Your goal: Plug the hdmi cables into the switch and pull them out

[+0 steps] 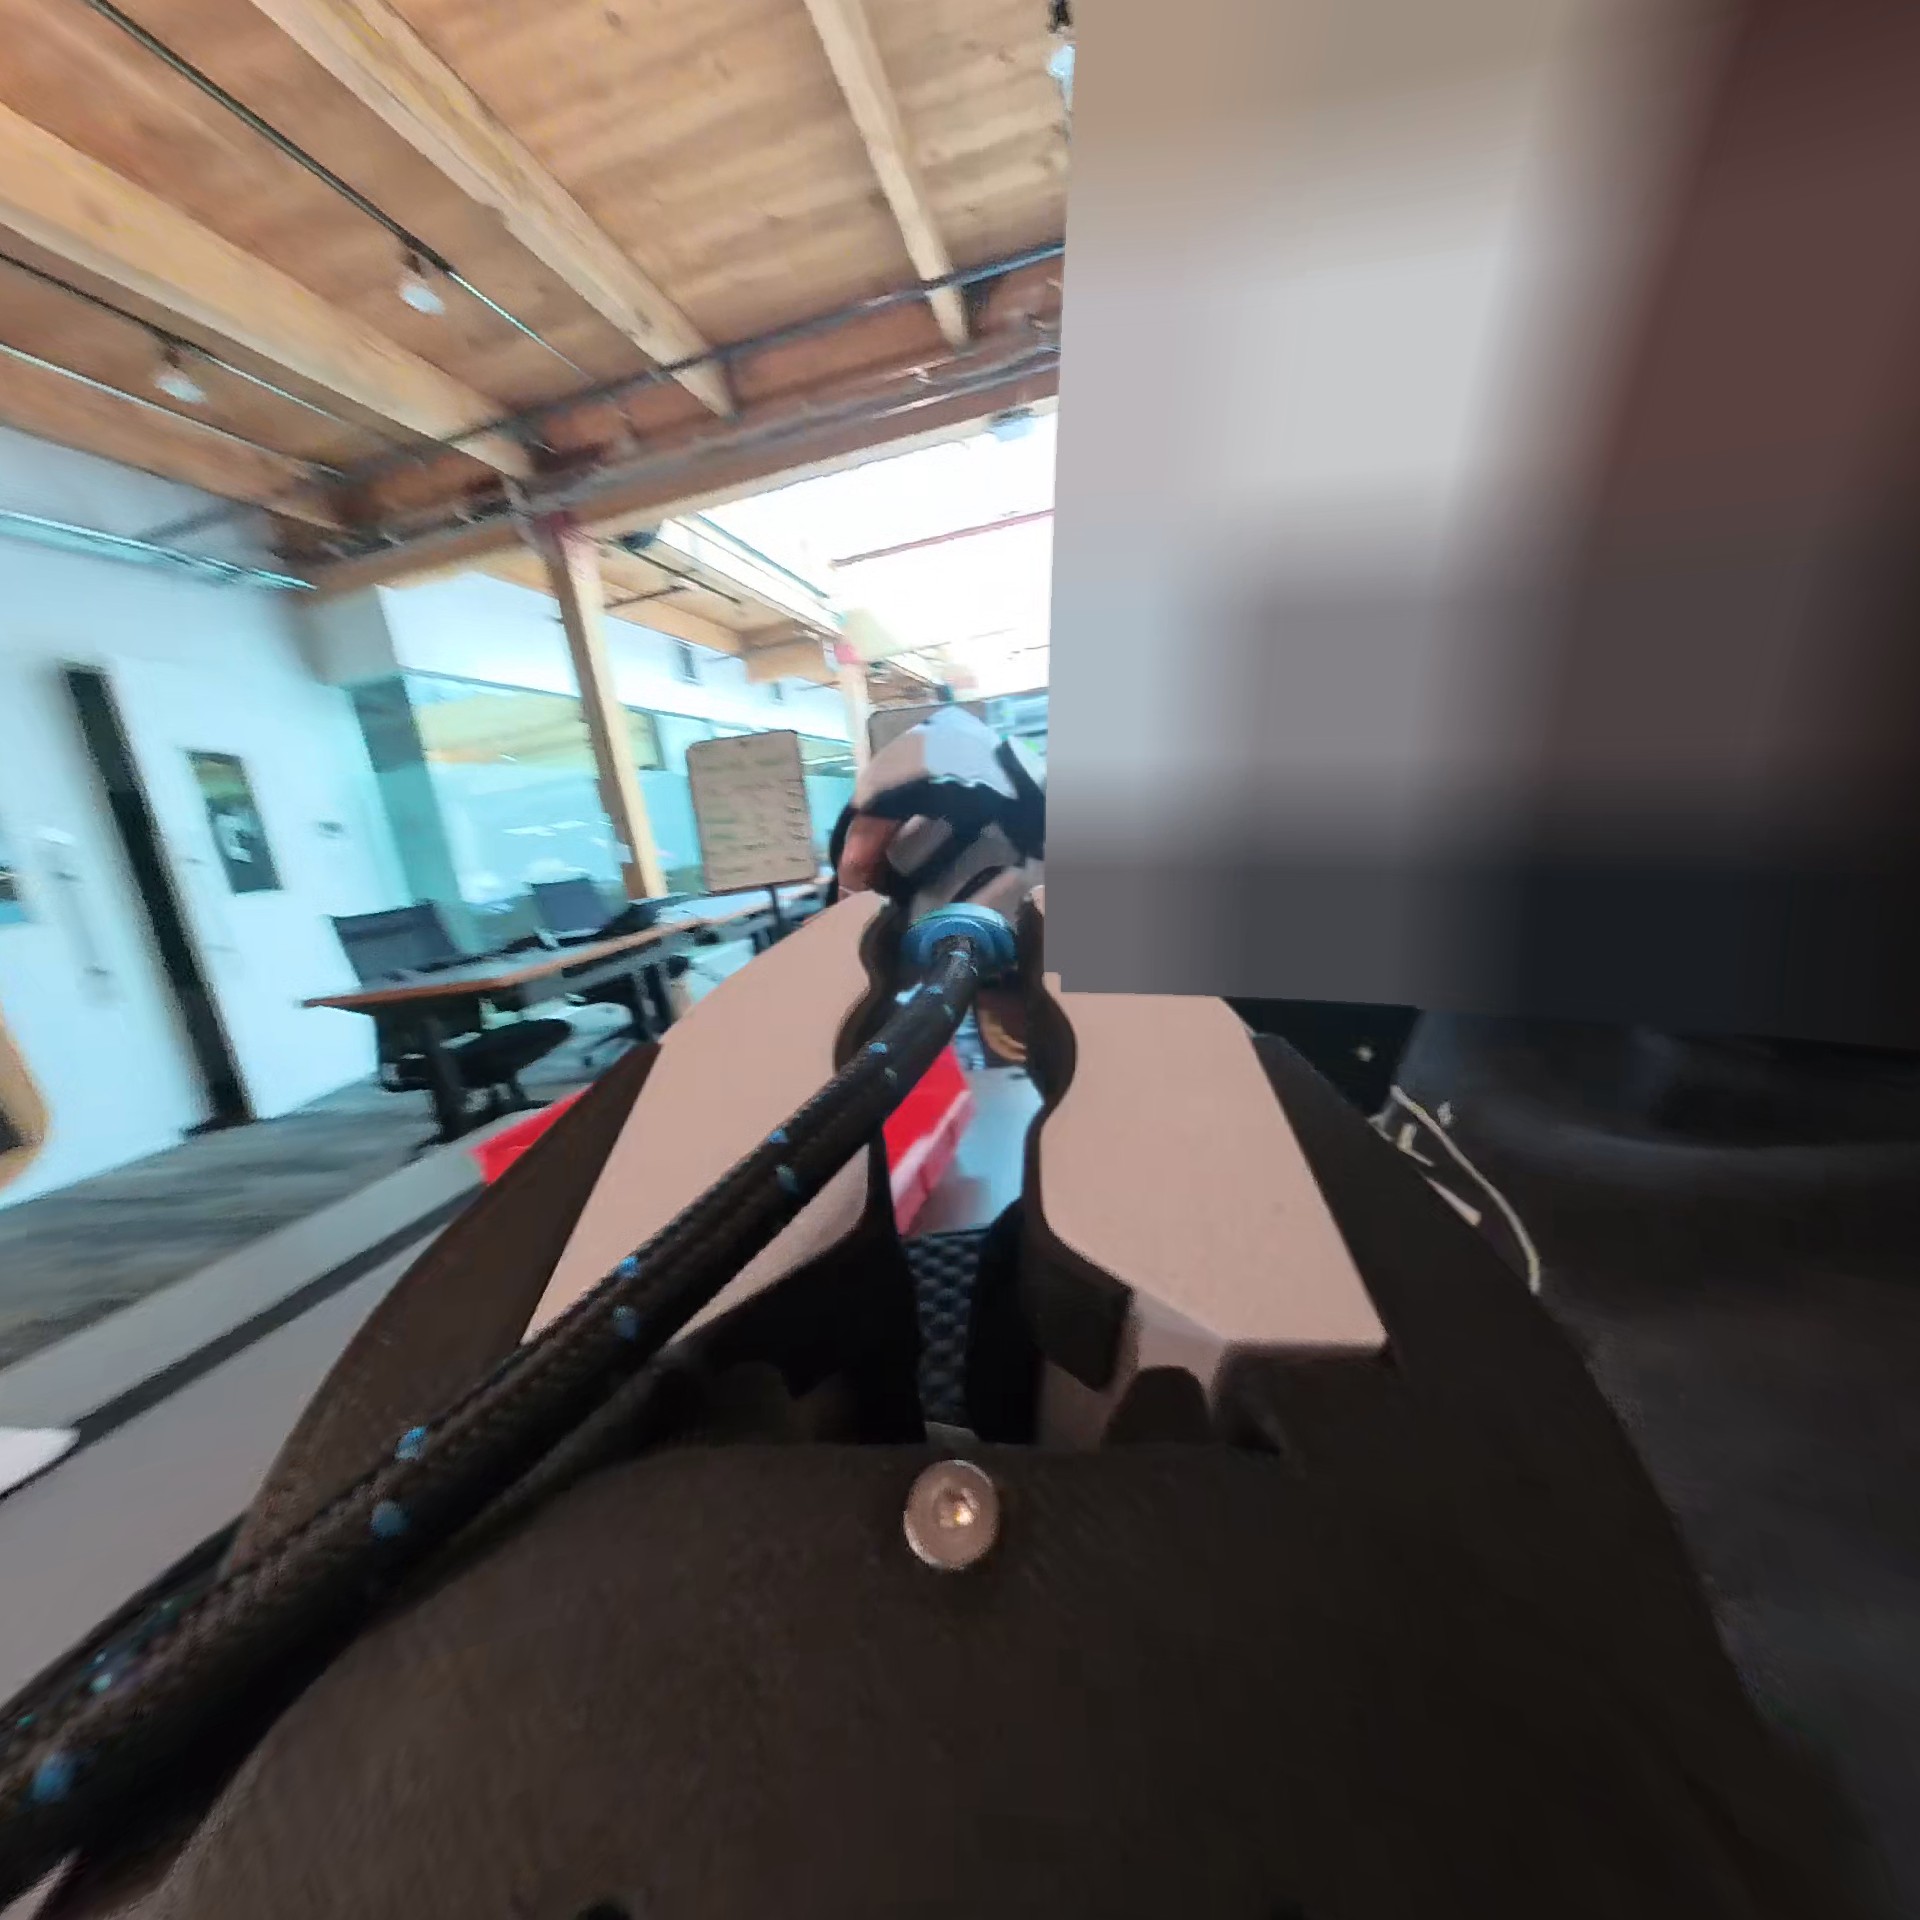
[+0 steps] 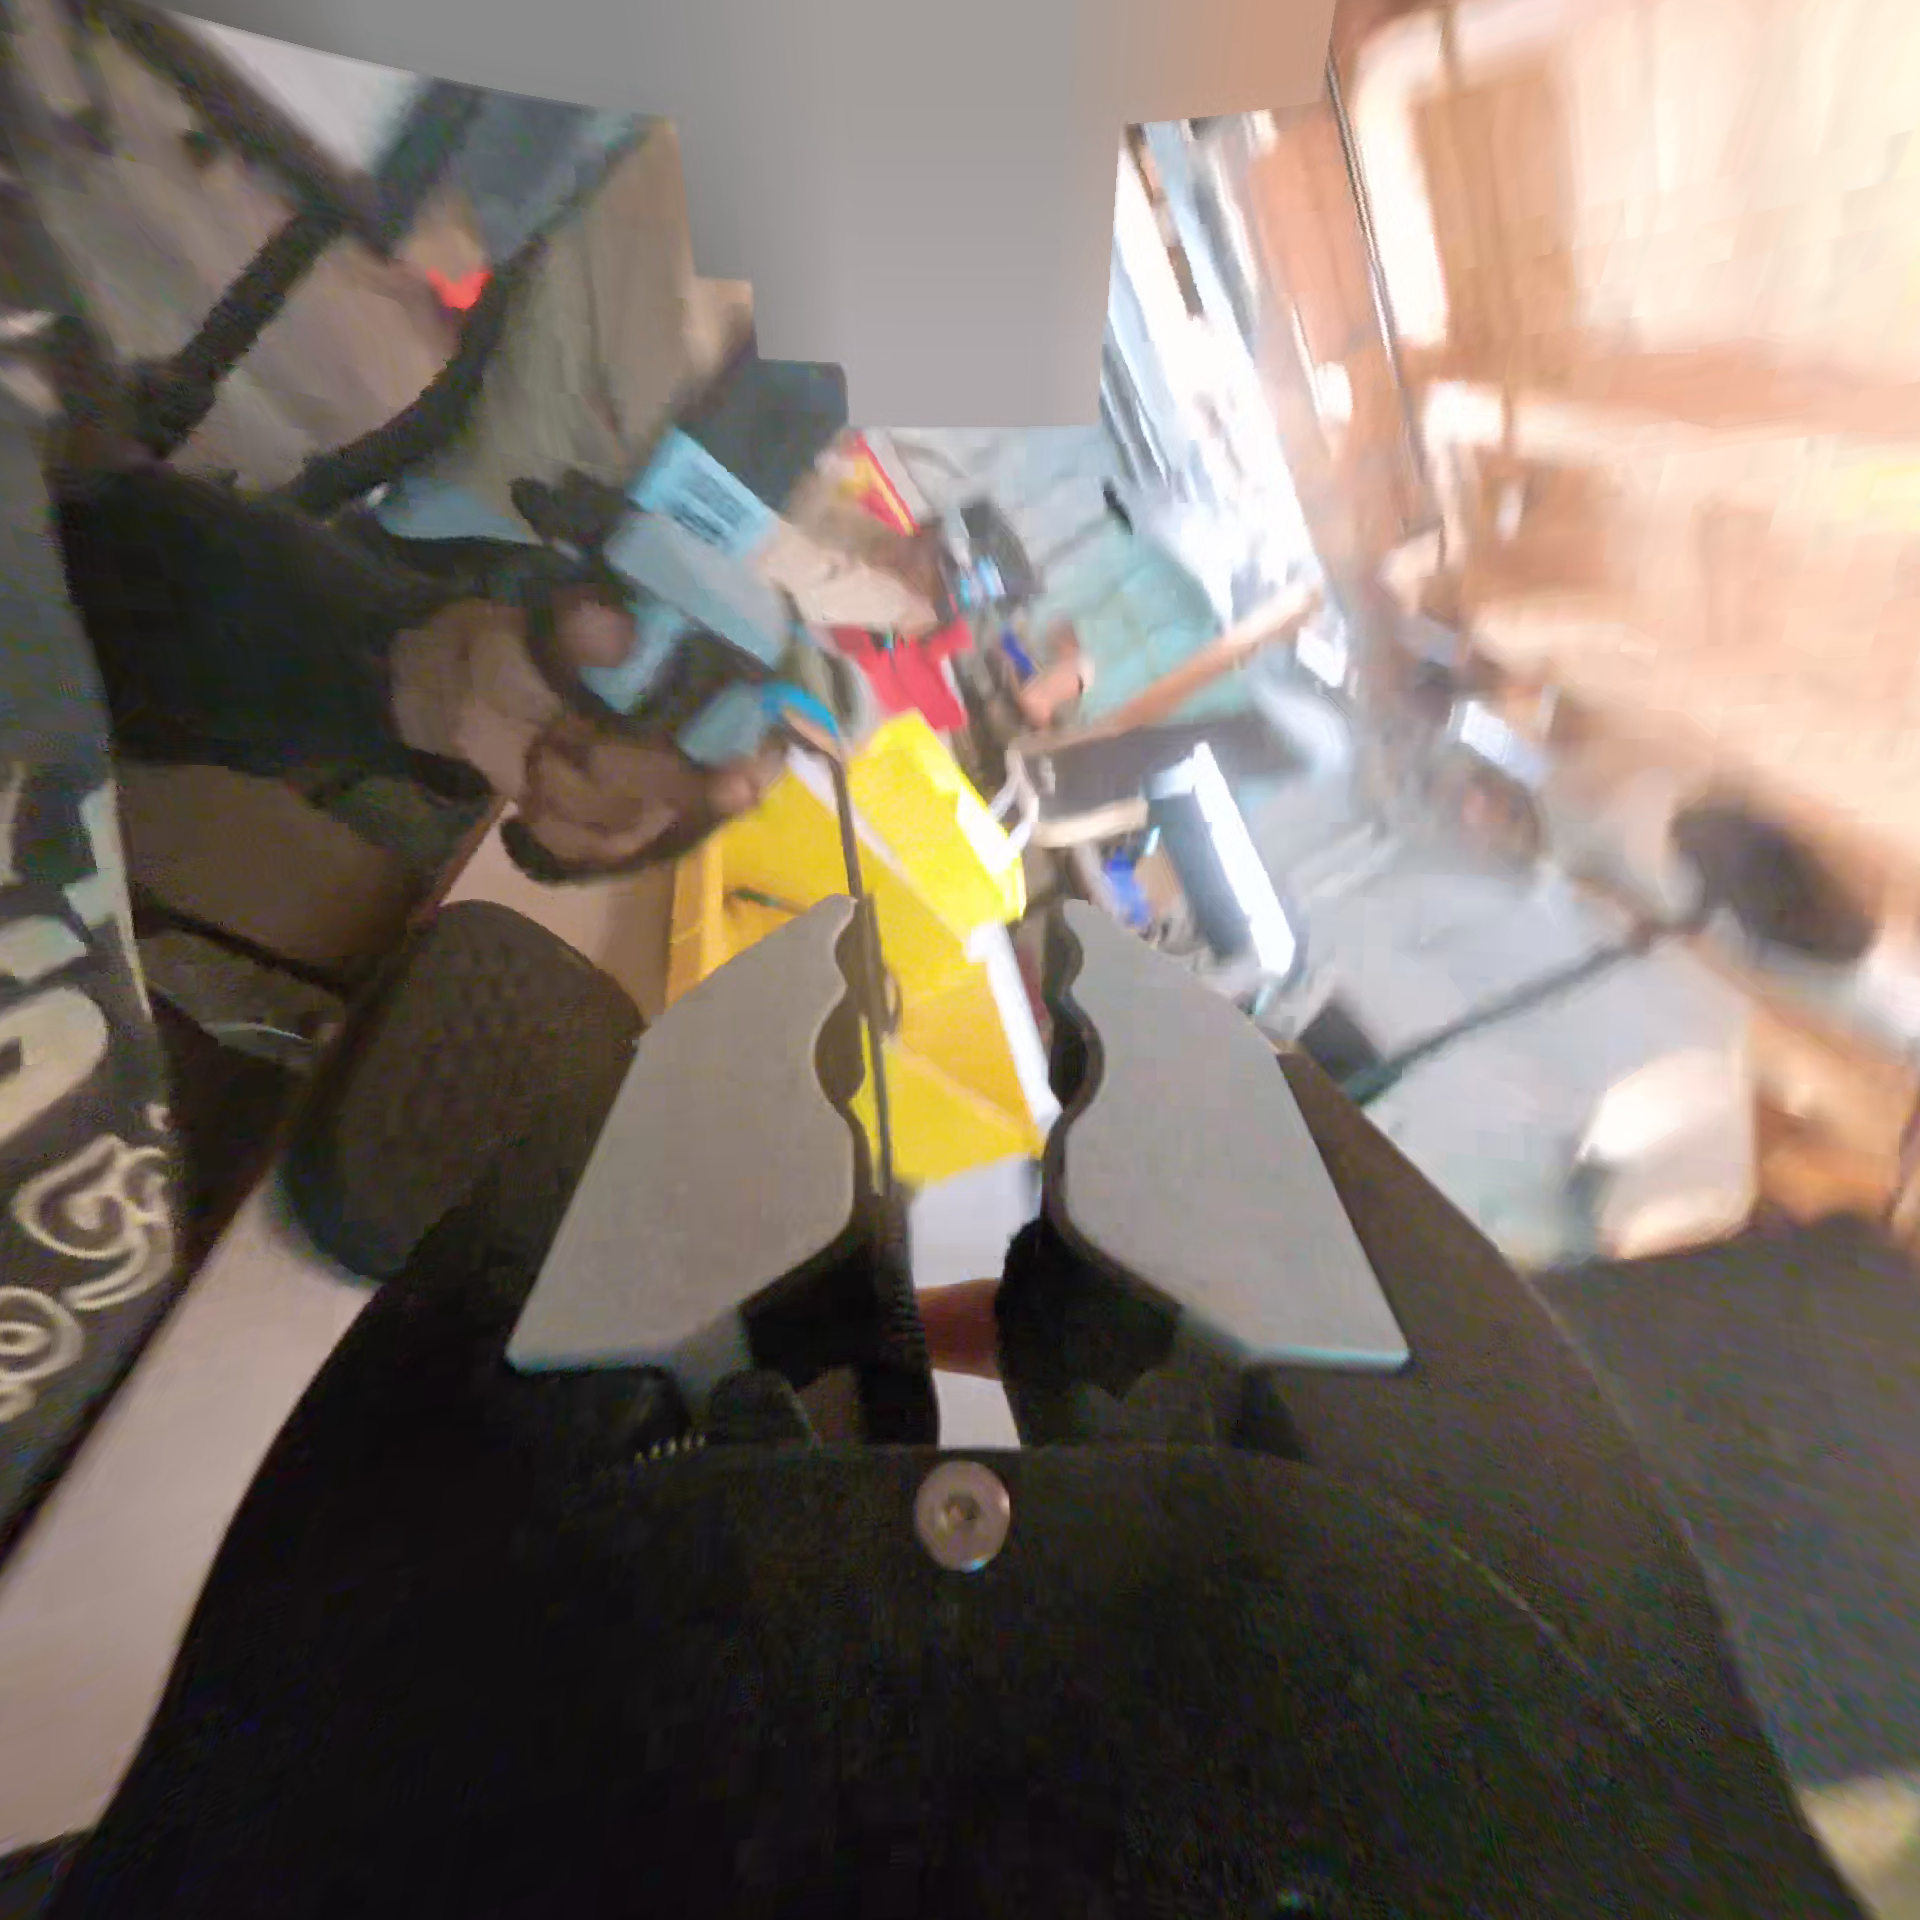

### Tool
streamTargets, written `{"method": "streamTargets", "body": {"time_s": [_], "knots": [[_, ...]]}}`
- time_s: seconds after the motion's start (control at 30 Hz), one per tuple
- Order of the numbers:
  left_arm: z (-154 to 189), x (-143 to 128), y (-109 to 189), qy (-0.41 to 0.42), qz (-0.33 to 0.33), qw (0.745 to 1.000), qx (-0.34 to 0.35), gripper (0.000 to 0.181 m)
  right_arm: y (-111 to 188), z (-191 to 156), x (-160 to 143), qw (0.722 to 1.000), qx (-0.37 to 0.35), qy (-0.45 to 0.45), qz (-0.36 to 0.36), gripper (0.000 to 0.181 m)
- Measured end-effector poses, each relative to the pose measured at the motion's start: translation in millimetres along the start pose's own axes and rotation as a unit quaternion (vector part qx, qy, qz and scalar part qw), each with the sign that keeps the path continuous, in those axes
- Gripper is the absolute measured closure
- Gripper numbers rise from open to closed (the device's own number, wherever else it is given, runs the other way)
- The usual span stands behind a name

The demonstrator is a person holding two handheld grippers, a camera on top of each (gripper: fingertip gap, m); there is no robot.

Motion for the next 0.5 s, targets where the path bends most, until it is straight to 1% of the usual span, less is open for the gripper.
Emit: {"method": "streamTargets", "body": {"time_s": [0.03, 0.07, 0.1, 0.17, 0.23, 0.27, 0.3, 0.33, 0.4, 0.43, 0.5], "knots": [[-1.5, 0.6, 4.5, -0.006, 0.001, 1.000, 0.013, 0.160, 2.5, 7.6, -18.1, 0.997, 0.001, -0.061, -0.039, 0.147], [-3.2, -0.2, 8.5, -0.010, 0.000, 1.000, 0.025, 0.160, 4.4, 9.0, -39.0, 0.990, 0.012, -0.118, -0.082, 0.138], [-5.3, -2.1, 11.6, -0.015, -0.004, 0.999, 0.038, 0.160, 5.8, 5.3, -62.8, 0.975, 0.029, -0.177, -0.131, 0.129], [-7.3, -7.3, 16.2, -0.019, -0.014, 0.998, 0.052, 0.160, 8.2, -16.8, -112.1, 0.928, 0.084, -0.277, -0.232, 0.112], [-10.5, -11.2, 20.1, -0.027, -0.016, 0.997, 0.072, 0.160, 10.9, -38.3, -162.3, 0.868, 0.098, -0.364, -0.323, 0.107], [-12.2, -11.5, 22.2, -0.033, -0.014, 0.996, 0.086, 0.160, 12.1, -49.1, -185.3, 0.841, 0.096, -0.392, -0.362, 0.099], [-12.7, -10.6, 24.5, -0.040, -0.009, 0.994, 0.097, 0.160, 12.8, -56.6, -206.8, 0.822, 0.076, -0.406, -0.392, 0.097], [-12.4, -8.6, 26.9, -0.049, -0.004, 0.993, 0.107, 0.160, 13.3, -62.5, -226.2, 0.814, 0.048, -0.400, -0.419, 0.097], [-11.2, -2.2, 31.5, -0.072, 0.005, 0.989, 0.129, 0.161, 16.3, -72.9, -257.9, 0.807, -0.002, -0.343, -0.481, 0.097], [-9.3, 2.3, 33.4, -0.083, 0.008, 0.987, 0.138, 0.160, 17.1, -76.7, -267.7, 0.806, -0.019, -0.305, -0.507, 0.097], [-0.8, 13.2, 36.4, -0.105, 0.015, 0.984, 0.145, 0.160, 14.9, -82.4, -276.7, 0.806, -0.036, -0.243, -0.539, 0.104]]}}
Point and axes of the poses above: each gripper's, where its closed fingertips meet, y back along the fingers, x out of its top, z = x × y across the jaws, the point moved 1 cm from there along y, back along the fingers, and after that the axes turned 11 degrees about -z, right-handed, at the moved point
